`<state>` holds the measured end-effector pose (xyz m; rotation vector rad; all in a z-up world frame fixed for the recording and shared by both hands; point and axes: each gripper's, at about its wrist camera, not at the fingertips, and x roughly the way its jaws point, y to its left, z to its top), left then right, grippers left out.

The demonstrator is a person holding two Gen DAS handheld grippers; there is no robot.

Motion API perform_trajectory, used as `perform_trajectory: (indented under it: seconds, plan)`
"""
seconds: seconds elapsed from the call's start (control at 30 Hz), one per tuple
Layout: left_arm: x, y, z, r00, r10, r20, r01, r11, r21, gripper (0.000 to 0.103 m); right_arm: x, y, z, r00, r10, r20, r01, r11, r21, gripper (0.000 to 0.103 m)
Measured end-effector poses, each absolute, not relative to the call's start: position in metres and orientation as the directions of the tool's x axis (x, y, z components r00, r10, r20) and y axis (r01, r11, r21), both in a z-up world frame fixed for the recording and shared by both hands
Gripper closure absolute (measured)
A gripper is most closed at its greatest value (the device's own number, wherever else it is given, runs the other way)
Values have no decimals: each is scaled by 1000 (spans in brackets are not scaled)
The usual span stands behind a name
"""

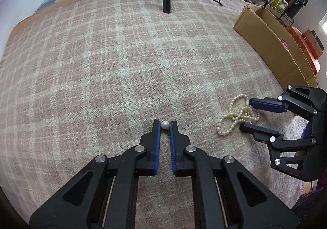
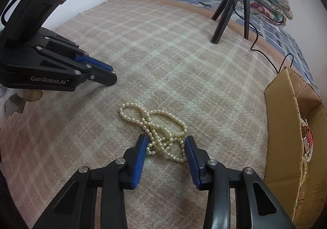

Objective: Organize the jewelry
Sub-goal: 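Close the left tool on the loose white pearl while the right tool grasps the pearl strand, then carry the pearl to the box with the left tool while the right tool carries the pearl strand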

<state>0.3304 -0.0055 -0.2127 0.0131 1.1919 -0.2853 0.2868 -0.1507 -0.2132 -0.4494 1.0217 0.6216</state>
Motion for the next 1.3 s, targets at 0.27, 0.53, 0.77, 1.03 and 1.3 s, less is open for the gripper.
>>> perform_trajectory:
  seconds: [0.27,0.53,0.77,1.03,1.3]
  plan:
    - [325,-4,-210,350,-206,-914,222,966,-133,97,282,-147,-211,368,276,-888,-674,737,-51,91]
    - [318,3,-201,364,-208,-908,212,968,-137,97,279,-149,-204,382,276,-882,-652,757,-45,98]
    - [317,13,-178,403,-228,-886,185,969,-165,97,272,-149,-183,418,295,-859,-638,768,-46,98]
    - [315,25,-148,459,-252,-852,154,967,-203,97,260,-150,-148,473,325,-819,-618,785,-46,98]
    - [308,26,-129,493,-268,-828,150,963,-223,97,249,-164,-110,538,362,-761,-582,813,-25,98]
